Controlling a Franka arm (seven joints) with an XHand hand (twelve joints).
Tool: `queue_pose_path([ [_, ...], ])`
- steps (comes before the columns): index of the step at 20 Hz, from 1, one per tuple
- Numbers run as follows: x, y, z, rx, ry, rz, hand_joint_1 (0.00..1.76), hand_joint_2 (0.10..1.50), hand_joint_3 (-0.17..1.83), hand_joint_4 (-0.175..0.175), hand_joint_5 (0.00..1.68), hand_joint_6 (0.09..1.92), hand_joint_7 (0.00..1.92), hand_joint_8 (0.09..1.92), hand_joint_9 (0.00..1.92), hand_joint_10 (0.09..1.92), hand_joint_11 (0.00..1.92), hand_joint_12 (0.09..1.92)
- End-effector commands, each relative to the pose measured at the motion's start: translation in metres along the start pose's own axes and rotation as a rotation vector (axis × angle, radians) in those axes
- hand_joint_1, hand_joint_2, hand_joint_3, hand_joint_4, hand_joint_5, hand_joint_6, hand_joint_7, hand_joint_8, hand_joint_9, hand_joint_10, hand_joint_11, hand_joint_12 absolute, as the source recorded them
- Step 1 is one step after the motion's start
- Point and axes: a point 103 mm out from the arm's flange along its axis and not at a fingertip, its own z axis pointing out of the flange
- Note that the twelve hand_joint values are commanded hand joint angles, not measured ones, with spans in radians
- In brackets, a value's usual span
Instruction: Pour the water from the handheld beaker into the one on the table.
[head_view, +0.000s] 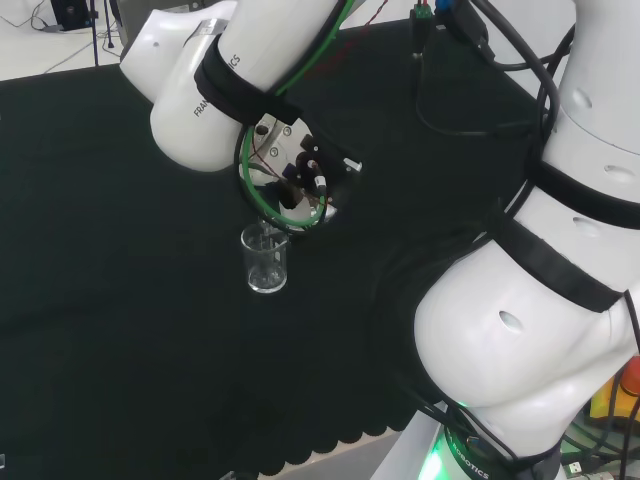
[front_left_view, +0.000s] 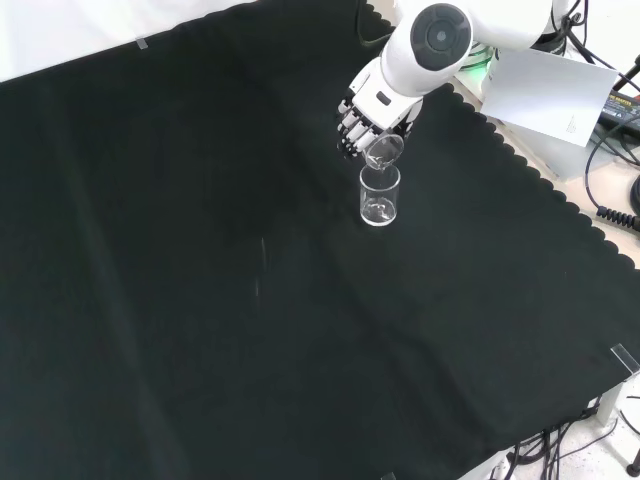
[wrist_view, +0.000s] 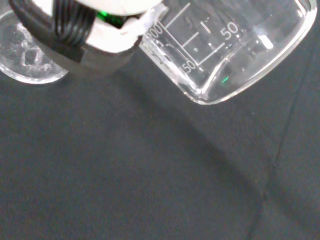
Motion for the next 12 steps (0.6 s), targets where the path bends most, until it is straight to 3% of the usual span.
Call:
queue_pose_path([
  [1, 0.0023, -0.0006, -0.0012, 0.005, -0.027, 0.001, 1.19, 1.02, -0.17, -0.032, 1.47, 0.16, 1.52, 0.75, 1.79, 0.26, 1.46, 0.61],
  [5, 0.0048, -0.0009, 0.0002, 0.01, -0.036, 0.001, 1.18, 1.04, -0.17, -0.03, 1.4, 0.33, 1.51, 0.76, 1.76, 0.34, 1.45, 0.62],
  [12, 0.0046, -0.001, -0.0055, 0.035, -0.064, 0.003, 1.18, 1.04, -0.17, -0.031, 1.38, 0.35, 1.51, 0.76, 1.75, 0.35, 1.45, 0.62],
])
